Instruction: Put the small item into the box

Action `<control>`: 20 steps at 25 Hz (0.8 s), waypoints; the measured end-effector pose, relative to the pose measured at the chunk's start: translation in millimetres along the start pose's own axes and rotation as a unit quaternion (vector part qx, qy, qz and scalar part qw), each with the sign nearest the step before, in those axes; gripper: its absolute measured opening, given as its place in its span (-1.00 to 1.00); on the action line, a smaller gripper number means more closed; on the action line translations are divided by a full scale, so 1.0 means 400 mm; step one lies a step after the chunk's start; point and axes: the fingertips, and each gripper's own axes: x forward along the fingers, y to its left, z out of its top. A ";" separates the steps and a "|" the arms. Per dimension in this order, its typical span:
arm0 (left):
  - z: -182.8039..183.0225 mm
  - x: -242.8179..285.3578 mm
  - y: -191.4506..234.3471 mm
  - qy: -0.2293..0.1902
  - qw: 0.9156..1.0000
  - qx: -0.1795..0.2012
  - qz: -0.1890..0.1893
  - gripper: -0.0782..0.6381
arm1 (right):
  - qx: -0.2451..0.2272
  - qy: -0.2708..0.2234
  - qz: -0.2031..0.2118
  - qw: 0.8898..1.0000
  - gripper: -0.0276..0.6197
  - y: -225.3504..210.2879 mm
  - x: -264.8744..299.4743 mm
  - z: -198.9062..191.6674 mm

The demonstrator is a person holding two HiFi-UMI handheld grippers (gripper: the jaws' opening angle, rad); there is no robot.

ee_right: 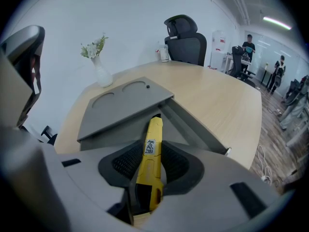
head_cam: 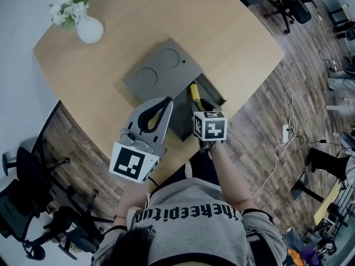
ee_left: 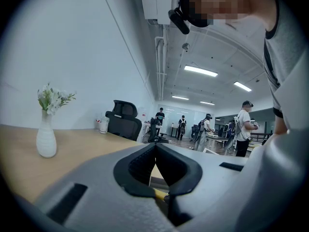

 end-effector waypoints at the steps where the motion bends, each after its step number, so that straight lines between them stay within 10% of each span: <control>1: 0.000 -0.001 0.000 0.001 1.000 0.000 0.000 -0.74 | -0.001 0.001 0.000 1.000 -0.52 0.001 0.000 0.000; 14: 0.006 -0.003 -0.006 -0.001 1.000 0.001 -0.001 -0.74 | 0.001 0.016 0.012 1.000 -0.53 0.000 -0.001 -0.004; 20: 0.000 -0.006 -0.014 0.016 1.000 -0.010 0.003 -0.74 | 0.001 -0.018 0.016 1.000 -0.83 0.001 -0.019 0.017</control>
